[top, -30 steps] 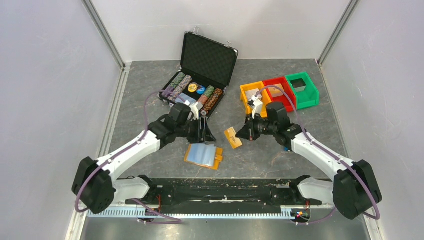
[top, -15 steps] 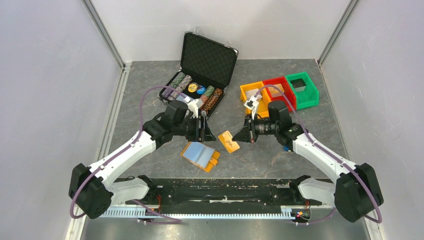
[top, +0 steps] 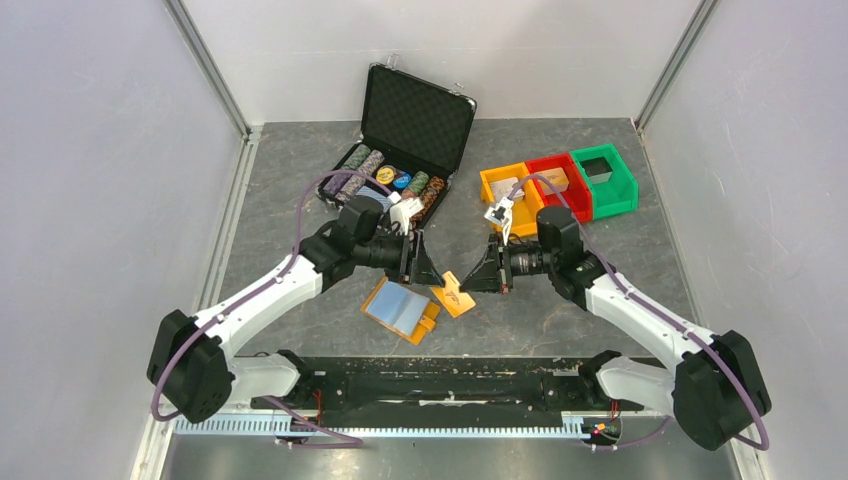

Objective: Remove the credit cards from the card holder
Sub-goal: Remove the credit card from the card holder, then place the credit card in the storage box.

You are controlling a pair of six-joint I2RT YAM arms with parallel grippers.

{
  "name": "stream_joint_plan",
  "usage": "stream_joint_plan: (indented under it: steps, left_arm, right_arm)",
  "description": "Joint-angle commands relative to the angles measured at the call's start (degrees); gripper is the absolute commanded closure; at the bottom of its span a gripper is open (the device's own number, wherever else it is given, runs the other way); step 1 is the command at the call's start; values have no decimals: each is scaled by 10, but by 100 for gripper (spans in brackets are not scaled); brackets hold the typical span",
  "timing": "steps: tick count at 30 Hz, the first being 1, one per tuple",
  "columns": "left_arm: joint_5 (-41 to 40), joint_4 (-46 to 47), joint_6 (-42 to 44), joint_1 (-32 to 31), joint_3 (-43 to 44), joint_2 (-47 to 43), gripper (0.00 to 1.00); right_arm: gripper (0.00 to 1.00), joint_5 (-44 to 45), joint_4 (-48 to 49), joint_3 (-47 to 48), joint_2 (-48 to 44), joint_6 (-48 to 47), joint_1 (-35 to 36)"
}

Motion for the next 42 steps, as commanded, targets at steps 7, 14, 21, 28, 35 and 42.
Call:
stream_joint_plan:
  steps: [7, 14, 21, 28, 35, 42]
  left_arm:
    - [61, 57, -2, -3, 12, 20, 97]
    - [-37, 219, -162, -2, -76, -30, 98]
    - [-154, 320, -262, -2, -131, -91, 98]
    - [-194, 389, -307, -3, -175, -122, 98]
    - [-199, 411, -318, -4, -184, -121, 98]
    - [-203, 450, -339, -3, -197, -112, 98]
  right_arm:
    - [83, 61, 17, 12, -8, 11, 3]
    - [49, 160, 209, -69, -50, 186, -13]
    - [47, 221, 375, -165, -63, 336, -20]
    - [55, 200, 580, -215, -10, 464, -20]
    - [58, 206, 592, -214, 4, 478, -20]
    - [73, 220, 621, -221, 15, 501, -20]
